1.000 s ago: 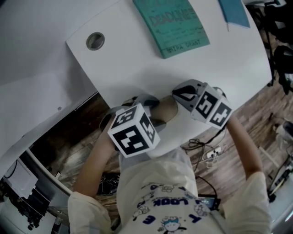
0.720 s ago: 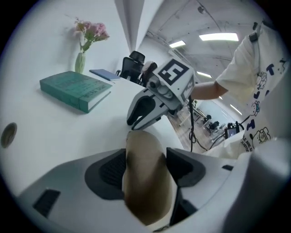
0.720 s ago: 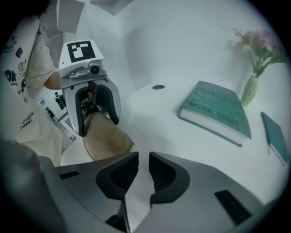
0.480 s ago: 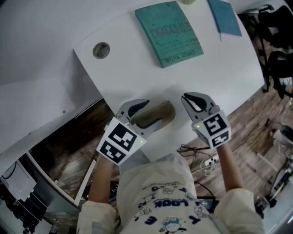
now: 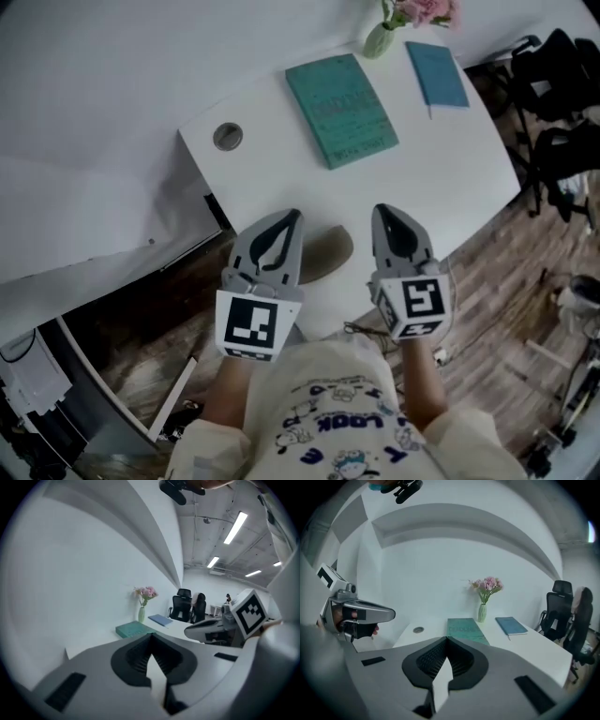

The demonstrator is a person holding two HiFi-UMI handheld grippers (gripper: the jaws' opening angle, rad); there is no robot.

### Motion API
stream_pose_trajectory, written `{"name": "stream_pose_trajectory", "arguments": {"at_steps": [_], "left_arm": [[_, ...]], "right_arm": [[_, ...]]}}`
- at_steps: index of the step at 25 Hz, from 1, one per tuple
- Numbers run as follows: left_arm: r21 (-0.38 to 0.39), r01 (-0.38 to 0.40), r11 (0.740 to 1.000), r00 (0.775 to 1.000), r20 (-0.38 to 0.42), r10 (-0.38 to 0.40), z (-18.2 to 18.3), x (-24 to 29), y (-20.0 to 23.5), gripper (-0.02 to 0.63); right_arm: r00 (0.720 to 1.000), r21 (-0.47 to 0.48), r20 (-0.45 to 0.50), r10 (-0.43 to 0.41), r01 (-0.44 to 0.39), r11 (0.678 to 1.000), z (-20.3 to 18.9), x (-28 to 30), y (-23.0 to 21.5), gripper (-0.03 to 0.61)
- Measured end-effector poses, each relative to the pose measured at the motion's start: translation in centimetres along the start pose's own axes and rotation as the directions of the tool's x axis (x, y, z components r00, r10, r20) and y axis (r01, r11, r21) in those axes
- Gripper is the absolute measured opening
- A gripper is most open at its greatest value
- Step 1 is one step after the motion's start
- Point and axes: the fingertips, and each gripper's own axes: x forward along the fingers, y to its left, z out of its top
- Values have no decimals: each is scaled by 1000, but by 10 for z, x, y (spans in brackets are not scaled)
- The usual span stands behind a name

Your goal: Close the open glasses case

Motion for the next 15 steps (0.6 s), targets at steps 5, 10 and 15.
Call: {"name": "stream_pose_trajectory", "arguments": {"at_steps": [5,10,15], "left_arm": [[-52,-131,990,988,76,134,21,-26,7,2],[-94,-185,978,972,131,197,35,-49,11,2],[-97,-229,969,957,162,242,47,-67,11,2]], "right_arm": [[996,60,74,-41,37,998,23,-23,5,3],[988,102,137,-69,55,993,36,-47,8,3],[979,112,182,-89,69,991,45,-62,11,3]]}}
